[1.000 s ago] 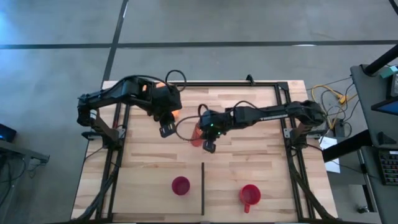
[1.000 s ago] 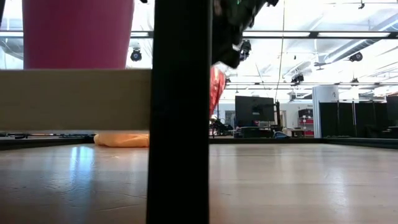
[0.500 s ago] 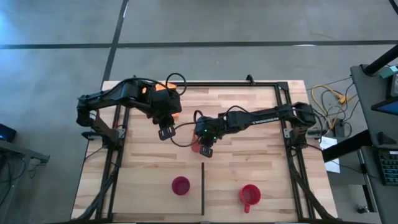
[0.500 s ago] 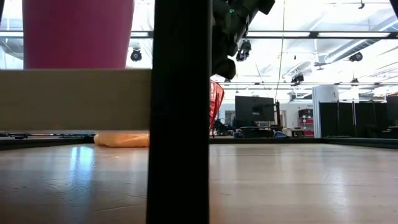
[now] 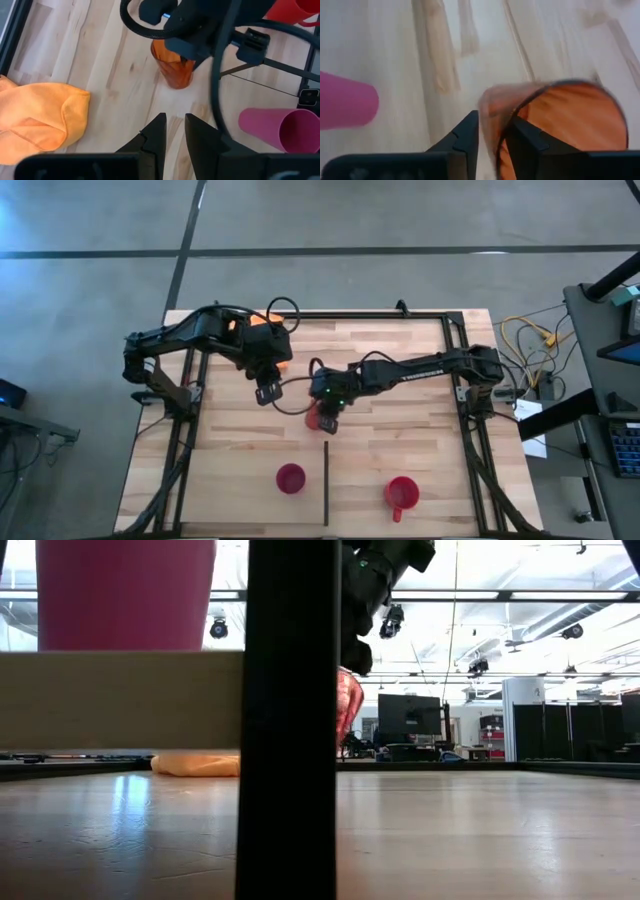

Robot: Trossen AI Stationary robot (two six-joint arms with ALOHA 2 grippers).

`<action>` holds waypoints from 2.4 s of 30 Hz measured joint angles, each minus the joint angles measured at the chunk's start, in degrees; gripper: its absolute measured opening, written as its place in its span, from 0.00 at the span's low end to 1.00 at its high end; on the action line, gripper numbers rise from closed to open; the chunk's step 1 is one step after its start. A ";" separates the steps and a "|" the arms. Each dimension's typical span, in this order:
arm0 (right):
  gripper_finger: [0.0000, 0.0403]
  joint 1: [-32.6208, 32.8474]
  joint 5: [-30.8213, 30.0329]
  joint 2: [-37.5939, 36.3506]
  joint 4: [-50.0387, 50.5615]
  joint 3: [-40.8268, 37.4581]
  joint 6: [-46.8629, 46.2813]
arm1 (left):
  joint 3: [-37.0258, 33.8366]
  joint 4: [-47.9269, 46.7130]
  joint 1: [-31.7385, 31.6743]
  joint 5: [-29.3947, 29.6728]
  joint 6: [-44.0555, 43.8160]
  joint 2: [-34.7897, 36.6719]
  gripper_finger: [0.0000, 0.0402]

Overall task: Stack small to large cups/mugs on shelf
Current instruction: Put the orange cup on the shelf

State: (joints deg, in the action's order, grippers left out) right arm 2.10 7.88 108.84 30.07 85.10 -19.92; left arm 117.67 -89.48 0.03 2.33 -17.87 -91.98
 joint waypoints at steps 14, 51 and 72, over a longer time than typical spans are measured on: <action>0.23 0.77 -0.19 -0.30 -9.28 0.05 -0.04 | 0.00 0.02 0.00 0.00 -0.25 0.00 0.14; 0.19 -0.63 -29.14 -22.20 57.95 17.16 -6.93 | -30.48 35.53 9.86 -2.73 -14.82 -7.11 0.14; 0.19 -0.65 -32.11 -27.80 57.68 16.83 -9.62 | -30.47 35.46 9.88 0.24 -14.80 -12.53 0.14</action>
State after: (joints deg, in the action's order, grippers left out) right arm 1.45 -24.23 81.03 87.74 101.93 -29.54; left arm 87.20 -54.02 9.91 2.57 -32.67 -104.52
